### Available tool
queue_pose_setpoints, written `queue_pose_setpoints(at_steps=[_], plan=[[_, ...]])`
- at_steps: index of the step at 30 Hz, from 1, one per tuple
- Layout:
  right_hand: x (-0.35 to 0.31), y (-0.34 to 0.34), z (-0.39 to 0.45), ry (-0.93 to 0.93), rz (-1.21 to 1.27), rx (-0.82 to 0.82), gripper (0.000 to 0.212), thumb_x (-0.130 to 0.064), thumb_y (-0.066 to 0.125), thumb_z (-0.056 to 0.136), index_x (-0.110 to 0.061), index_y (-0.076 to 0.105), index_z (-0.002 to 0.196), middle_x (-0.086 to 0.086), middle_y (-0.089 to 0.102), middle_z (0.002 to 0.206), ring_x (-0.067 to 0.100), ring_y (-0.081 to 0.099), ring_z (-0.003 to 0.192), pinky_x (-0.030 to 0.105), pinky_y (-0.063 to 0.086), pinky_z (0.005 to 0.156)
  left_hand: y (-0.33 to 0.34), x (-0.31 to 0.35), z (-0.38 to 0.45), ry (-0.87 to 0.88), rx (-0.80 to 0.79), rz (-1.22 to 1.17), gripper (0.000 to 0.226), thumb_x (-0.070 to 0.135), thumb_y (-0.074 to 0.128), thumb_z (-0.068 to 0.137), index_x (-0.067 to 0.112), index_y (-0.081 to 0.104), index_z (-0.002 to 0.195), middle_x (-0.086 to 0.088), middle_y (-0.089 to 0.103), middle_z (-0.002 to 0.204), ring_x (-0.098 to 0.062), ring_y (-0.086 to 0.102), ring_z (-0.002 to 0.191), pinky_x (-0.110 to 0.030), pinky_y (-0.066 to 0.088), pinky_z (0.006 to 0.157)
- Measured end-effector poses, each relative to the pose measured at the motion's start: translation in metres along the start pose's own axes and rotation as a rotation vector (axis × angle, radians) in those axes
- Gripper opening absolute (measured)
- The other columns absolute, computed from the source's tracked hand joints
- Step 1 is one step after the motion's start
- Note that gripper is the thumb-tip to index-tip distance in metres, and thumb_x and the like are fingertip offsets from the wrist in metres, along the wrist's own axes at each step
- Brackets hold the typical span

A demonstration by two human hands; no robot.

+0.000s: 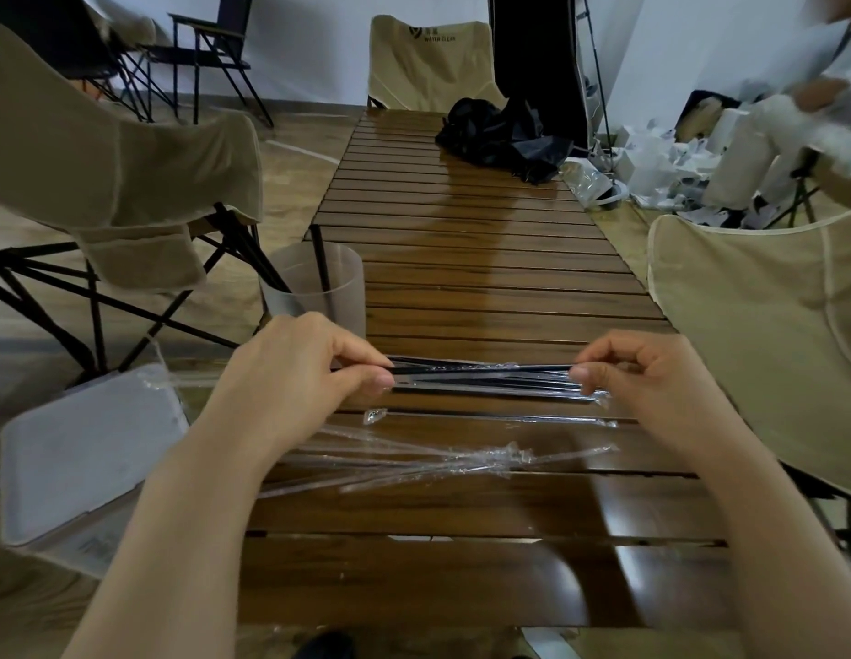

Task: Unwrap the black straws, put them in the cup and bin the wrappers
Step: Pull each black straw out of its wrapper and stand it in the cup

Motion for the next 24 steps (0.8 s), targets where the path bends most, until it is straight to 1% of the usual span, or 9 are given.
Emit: queue_pose_setpoints(at_steps=[2,5,8,9,11,15,18,20,24], plan=[[-0.001,0.003,0.001,-0.003,-0.039,-0.004,0.009,-0.022,0.072,0.08,-0.03,0.071,0.079,-0.015,0.069,0.072,-0.001,0.061,0.067,0.016,0.046,0.067,0.001,0.001,0.0,-0.004,-0.002,0.014,0.013,0.049,0.066,0.081,0.044,0.073,0.091,0.023,0.072,0.088,0.005,0.062,0.086,-0.028,0.053,0.082],[-0.012,0.018,0.005,-0.098,-0.165,-0.041,0.013,-0.025,0.07,0.08,-0.033,0.074,0.088,-0.019,0.069,0.082,0.0,0.061,0.085,0.031,0.051,0.081,0.007,0.008,0.002,0.019,-0.017,0.028,0.016,0.048,0.066,0.083,0.042,0.074,0.095,0.022,0.072,0.091,0.007,0.061,0.081,-0.021,0.051,0.076],[-0.021,0.038,0.008,-0.222,-0.368,-0.002,0.011,-0.03,0.068,0.082,-0.035,0.073,0.09,-0.024,0.063,0.082,0.006,0.059,0.086,0.048,0.048,0.082,0.012,0.012,0.004,0.042,-0.007,0.062,0.018,0.046,0.065,0.085,0.039,0.074,0.099,0.02,0.072,0.097,0.007,0.058,0.078,-0.016,0.046,0.07],[-0.021,0.042,0.009,-0.244,-0.401,0.004,0.011,-0.03,0.068,0.082,-0.036,0.072,0.09,-0.025,0.062,0.081,0.008,0.059,0.086,0.05,0.047,0.081,0.012,0.011,0.004,0.045,0.003,0.072,0.018,0.046,0.065,0.086,0.04,0.074,0.099,0.02,0.072,0.098,0.008,0.056,0.076,-0.013,0.042,0.066],[-0.018,0.044,0.01,-0.24,-0.389,0.005,0.009,-0.03,0.069,0.081,-0.036,0.072,0.087,-0.027,0.06,0.08,0.008,0.058,0.087,0.051,0.047,0.08,0.011,0.007,0.004,0.04,0.014,0.061,0.017,0.047,0.064,0.086,0.041,0.073,0.099,0.021,0.072,0.097,0.008,0.055,0.077,-0.009,0.036,0.063],[-0.006,0.027,0.008,-0.167,-0.386,0.034,0.019,-0.03,0.069,0.081,-0.048,0.064,0.08,-0.03,0.056,0.074,-0.001,0.052,0.081,0.052,0.047,0.082,0.006,-0.003,0.001,0.005,0.013,0.022,0.01,0.046,0.065,0.083,0.045,0.071,0.091,0.024,0.069,0.089,0.012,0.055,0.078,-0.01,0.036,0.065],[0.002,0.019,0.004,-0.078,-0.379,0.072,0.023,-0.027,0.068,0.082,-0.048,0.06,0.079,-0.026,0.055,0.075,0.003,0.051,0.081,0.053,0.046,0.083,-0.004,-0.015,0.0,-0.021,0.041,-0.005,0.009,0.045,0.065,0.082,0.052,0.063,0.078,0.025,0.068,0.088,0.006,0.06,0.085,-0.025,0.052,0.078],[0.0,0.022,0.004,-0.073,-0.367,0.084,0.019,-0.027,0.068,0.081,-0.045,0.061,0.083,-0.023,0.058,0.079,0.007,0.053,0.085,0.053,0.046,0.084,-0.009,-0.019,-0.001,-0.031,0.054,-0.002,0.009,0.046,0.065,0.082,0.052,0.063,0.078,0.025,0.068,0.087,0.002,0.062,0.088,-0.033,0.055,0.082],[-0.012,0.038,0.008,-0.151,-0.364,0.025,0.015,-0.026,0.068,0.083,-0.035,0.069,0.094,-0.019,0.063,0.085,0.008,0.054,0.089,0.05,0.047,0.085,-0.003,-0.01,0.001,-0.009,0.058,-0.024,0.005,0.043,0.065,0.083,0.047,0.068,0.083,0.024,0.068,0.085,0.007,0.06,0.084,-0.02,0.049,0.075]])
Point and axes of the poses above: each hand's wrist, its own z-axis towards the middle knuckle, its own y-axis out of the palm, x = y × z, the point moved 1 cm from there along z, towards the middle knuckle
